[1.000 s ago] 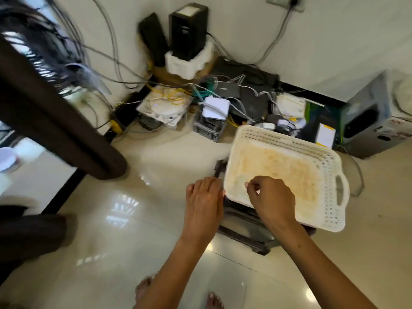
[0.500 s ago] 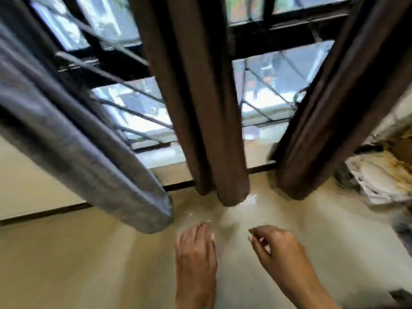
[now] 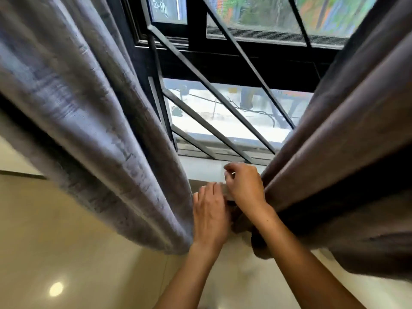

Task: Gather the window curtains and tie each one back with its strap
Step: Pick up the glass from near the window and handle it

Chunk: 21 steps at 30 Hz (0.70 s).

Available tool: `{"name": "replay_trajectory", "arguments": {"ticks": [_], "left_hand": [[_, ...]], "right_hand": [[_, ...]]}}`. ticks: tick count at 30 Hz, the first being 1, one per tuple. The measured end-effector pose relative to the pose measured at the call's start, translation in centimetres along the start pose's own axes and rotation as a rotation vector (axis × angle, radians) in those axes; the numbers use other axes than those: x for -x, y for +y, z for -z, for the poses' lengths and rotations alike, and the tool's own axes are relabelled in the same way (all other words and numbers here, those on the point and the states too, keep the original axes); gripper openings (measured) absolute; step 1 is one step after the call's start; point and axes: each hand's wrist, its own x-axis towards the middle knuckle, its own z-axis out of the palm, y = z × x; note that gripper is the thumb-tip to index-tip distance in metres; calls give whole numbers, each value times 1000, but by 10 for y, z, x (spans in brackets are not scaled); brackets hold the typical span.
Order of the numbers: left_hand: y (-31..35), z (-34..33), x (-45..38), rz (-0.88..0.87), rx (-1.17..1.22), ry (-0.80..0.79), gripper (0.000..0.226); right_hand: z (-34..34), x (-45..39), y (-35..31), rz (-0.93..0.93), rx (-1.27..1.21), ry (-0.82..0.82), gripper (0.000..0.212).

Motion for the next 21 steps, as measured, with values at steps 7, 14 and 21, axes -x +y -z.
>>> {"name": "replay_trajectory", "arguments": {"ticks": [7, 14, 21], "left_hand": [[-21, -70, -58, 16, -94, -66, 32], [-37, -161, -113, 108, -180, -191, 52], [-51, -213, -149, 364, -21, -205, 63]], "right_hand": [[-19, -105, 43, -144, 470, -331, 31], [-70, -171, 143, -378, 331, -489, 39], [-122, -190, 172, -705, -320, -328, 42]]}}
